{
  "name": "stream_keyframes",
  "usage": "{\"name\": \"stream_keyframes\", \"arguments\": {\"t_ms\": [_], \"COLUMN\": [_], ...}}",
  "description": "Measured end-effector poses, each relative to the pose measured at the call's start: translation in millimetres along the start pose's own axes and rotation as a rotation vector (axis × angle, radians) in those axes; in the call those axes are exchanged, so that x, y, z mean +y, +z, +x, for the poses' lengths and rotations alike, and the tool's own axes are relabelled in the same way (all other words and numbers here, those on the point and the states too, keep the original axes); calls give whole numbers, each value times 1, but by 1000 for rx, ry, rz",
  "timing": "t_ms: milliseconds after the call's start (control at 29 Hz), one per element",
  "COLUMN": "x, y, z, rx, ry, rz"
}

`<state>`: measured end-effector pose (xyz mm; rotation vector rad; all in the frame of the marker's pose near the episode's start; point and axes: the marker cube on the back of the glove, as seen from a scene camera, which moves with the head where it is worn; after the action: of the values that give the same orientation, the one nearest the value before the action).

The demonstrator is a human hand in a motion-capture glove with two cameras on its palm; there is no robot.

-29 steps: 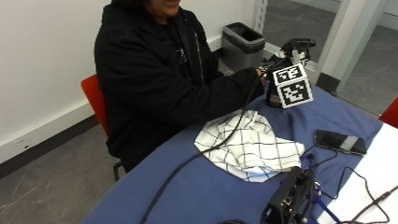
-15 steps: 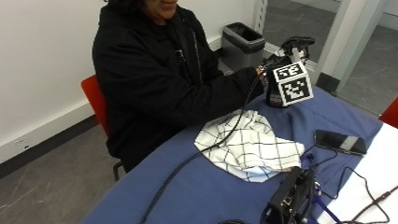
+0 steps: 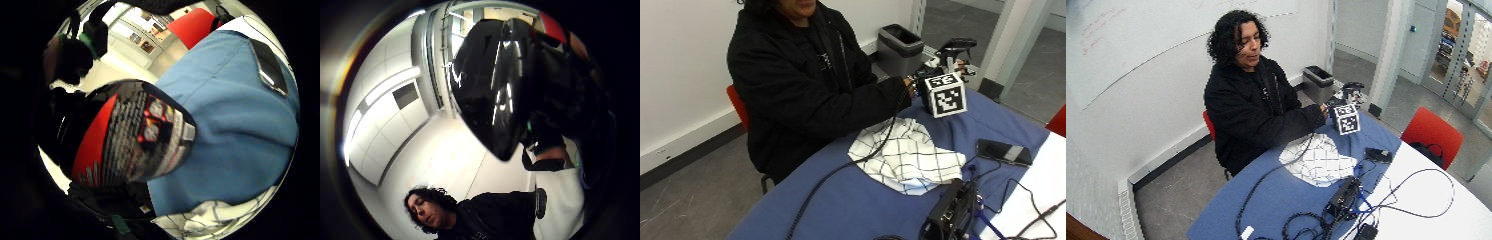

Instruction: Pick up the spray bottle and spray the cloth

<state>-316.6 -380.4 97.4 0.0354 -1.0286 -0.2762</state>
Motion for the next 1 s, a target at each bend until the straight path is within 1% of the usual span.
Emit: {"name": "stream_keyframes", "arguments": {"t_ms": [172, 275, 448, 551, 689, 826, 998], "x": [23, 38, 55, 81, 119, 155, 204], "y": [-24, -42, -67, -81, -113, -135, -163], "z": [-2, 1, 2, -4, -12, -15, -22], "rx": [143, 271, 467, 559, 757, 952, 1085], "ry": [26, 48, 77, 134, 195, 242, 333], "rz": [1, -8, 40, -44, -116, -135, -106]}}
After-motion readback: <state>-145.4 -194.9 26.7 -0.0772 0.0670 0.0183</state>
